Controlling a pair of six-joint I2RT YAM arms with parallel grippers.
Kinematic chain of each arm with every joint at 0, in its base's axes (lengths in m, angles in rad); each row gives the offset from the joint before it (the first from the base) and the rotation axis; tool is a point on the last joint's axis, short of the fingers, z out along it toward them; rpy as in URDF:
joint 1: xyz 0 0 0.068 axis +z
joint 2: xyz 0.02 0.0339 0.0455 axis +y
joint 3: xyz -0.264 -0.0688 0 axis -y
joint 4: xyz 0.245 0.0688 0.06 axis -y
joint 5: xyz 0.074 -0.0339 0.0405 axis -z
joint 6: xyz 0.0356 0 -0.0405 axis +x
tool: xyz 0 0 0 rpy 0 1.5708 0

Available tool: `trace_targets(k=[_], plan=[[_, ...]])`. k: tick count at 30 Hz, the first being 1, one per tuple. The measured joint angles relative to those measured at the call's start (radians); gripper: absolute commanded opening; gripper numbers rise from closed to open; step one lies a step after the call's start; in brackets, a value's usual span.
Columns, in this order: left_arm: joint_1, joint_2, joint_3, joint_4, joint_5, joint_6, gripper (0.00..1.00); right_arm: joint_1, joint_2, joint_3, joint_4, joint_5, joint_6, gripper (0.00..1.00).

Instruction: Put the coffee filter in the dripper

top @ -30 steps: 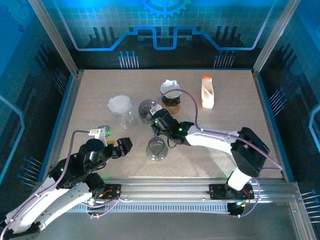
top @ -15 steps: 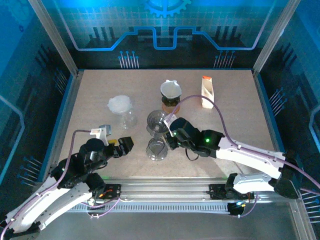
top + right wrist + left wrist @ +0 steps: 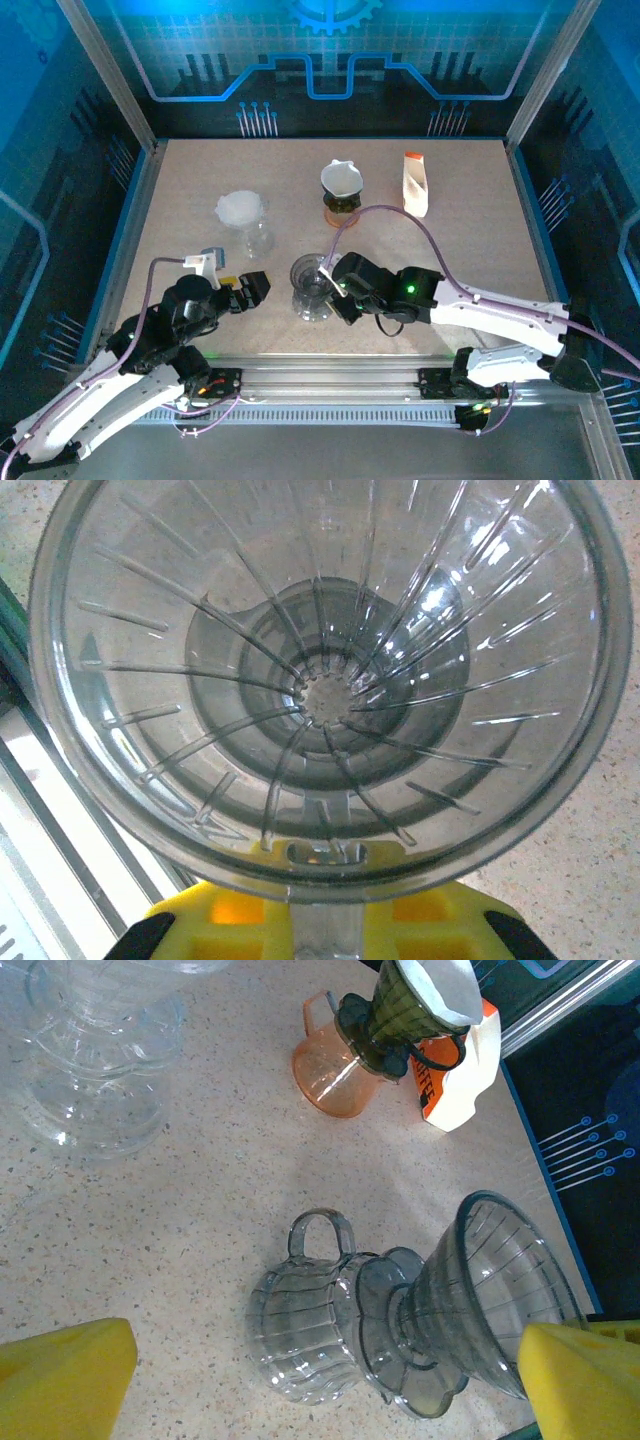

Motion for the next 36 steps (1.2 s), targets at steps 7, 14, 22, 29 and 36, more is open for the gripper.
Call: trace_targets(k=[7,14,22,29,36], plan=[[0.000,0.000,0.000,0.000,0.000,0.000,0.99,0.001,0.047,0.013,0.000,0.004,-0.019,0.13],[0.000,0.000,0.000,0.000,0.000,0.000,0.99,0.005,0.048,0.014,-0.002,0.021,-0.019,0.17],[0.000,0.000,-0.008,0.002,0.000,0.000,0.99,0.017,0.048,0.014,0.001,0.027,-0.019,0.36],[0.000,0.000,-0.011,0.002,0.000,0.000,0.99,0.026,0.030,0.013,0.007,0.042,-0.015,0.65],[0.000,0.000,-0.019,0.003,0.000,0.000,0.99,0.027,-0.058,-0.002,0.015,0.085,-0.013,0.72]])
